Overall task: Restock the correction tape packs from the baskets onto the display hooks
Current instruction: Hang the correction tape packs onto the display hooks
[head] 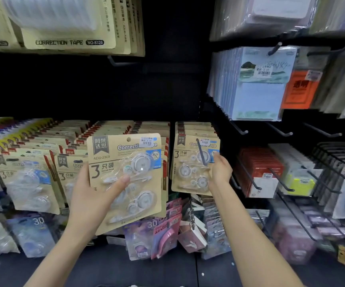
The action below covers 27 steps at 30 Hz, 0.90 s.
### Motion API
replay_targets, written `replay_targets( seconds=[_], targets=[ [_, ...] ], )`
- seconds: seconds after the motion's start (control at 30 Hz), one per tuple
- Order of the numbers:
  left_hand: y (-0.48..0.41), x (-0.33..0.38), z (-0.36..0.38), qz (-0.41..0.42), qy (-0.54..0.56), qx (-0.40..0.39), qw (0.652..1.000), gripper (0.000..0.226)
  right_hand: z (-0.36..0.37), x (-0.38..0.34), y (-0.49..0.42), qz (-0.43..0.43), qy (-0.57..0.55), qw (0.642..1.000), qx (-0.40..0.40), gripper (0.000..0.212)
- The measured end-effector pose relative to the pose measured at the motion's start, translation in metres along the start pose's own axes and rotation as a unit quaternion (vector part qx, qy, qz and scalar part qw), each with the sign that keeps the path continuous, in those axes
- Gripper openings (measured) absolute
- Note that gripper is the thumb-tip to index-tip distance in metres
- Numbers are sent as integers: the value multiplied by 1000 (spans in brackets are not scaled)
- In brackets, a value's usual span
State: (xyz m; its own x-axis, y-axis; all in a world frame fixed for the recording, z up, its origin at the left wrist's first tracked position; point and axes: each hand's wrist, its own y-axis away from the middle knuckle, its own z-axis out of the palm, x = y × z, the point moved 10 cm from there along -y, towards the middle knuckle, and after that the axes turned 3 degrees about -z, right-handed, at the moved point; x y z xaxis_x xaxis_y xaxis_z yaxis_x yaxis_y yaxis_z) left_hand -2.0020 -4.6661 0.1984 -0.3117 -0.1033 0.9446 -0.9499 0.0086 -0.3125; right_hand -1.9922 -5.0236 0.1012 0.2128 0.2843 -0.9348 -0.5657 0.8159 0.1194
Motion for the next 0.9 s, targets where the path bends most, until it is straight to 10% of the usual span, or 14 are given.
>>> replay_targets(
  seconds=[0.27,0.57,0.73,0.9],
  targets=[
    [0,1,13,10,11,-13,1000,76,-25,19,31,-57,187,980,-20,46],
    [7,-16,25,-25,43,-59,997,52,13,-27,136,-178,182,937,-238,14],
    [11,-19,33,-26,65,-64,996,49,32,-35,160,-194,319,896,-243,55],
    [16,-18,38,-32,74,-83,993,50,28,-17,157,-58,135,953,-263,47]
  ],
)
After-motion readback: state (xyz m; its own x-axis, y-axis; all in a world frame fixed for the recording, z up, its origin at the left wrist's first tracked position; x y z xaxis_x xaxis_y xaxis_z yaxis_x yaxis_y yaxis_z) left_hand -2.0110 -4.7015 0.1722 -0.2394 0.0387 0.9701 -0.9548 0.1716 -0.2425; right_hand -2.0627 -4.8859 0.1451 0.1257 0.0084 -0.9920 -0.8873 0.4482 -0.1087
